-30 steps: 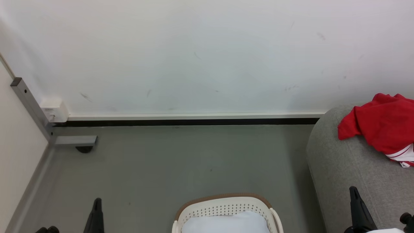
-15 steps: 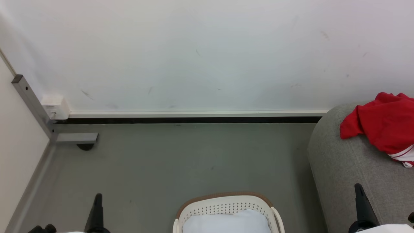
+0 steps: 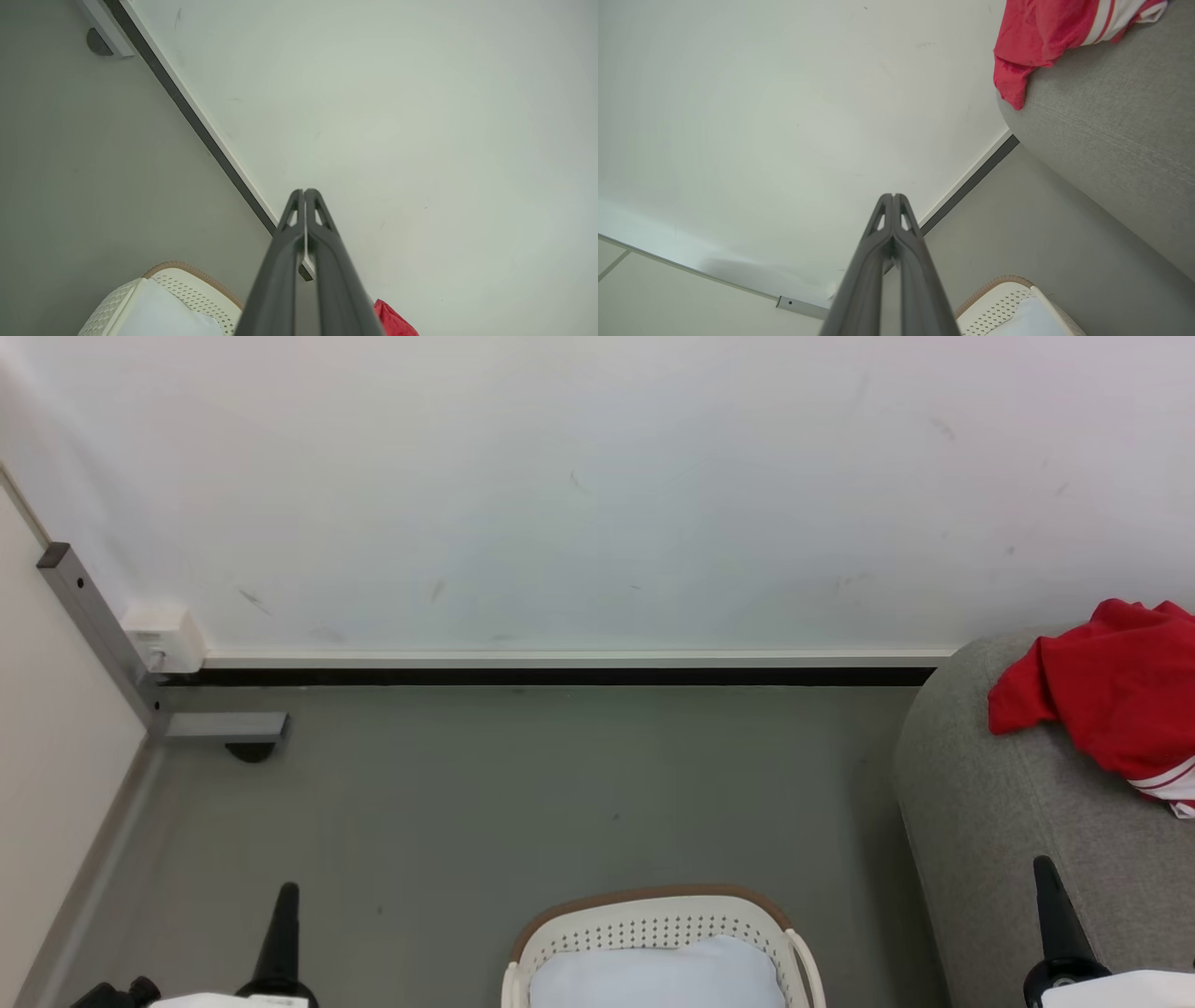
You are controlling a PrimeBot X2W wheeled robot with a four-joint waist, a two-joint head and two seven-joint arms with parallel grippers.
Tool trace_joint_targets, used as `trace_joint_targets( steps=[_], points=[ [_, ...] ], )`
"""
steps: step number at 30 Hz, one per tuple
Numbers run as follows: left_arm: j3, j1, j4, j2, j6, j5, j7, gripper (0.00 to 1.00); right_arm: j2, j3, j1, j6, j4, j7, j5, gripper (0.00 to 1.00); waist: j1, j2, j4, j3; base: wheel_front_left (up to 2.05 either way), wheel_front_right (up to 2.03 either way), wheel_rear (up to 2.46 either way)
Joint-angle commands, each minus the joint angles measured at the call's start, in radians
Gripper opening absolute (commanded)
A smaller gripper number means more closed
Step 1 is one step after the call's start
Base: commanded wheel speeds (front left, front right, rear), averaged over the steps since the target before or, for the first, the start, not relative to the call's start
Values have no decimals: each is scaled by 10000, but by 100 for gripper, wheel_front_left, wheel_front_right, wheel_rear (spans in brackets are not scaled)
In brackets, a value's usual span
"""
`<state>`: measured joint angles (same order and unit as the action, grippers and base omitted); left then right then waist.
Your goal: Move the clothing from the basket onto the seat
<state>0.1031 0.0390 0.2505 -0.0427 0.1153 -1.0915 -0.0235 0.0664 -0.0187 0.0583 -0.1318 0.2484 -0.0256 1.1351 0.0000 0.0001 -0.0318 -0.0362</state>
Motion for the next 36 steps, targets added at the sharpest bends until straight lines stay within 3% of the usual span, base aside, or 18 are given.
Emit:
trace_joint_targets(
  steps=[1,36],
  points=[
    [42,234,-108,-83,51,-249,64,0,32,-91,201,9,-110,53,225,0,0,-1,4,5,0,0,0],
    [97,568,-85,-105,132,-3386,913,0,-84,-645,449,16,-83,899,3087,0,0,-1,180,222,0,0,0]
  ],
)
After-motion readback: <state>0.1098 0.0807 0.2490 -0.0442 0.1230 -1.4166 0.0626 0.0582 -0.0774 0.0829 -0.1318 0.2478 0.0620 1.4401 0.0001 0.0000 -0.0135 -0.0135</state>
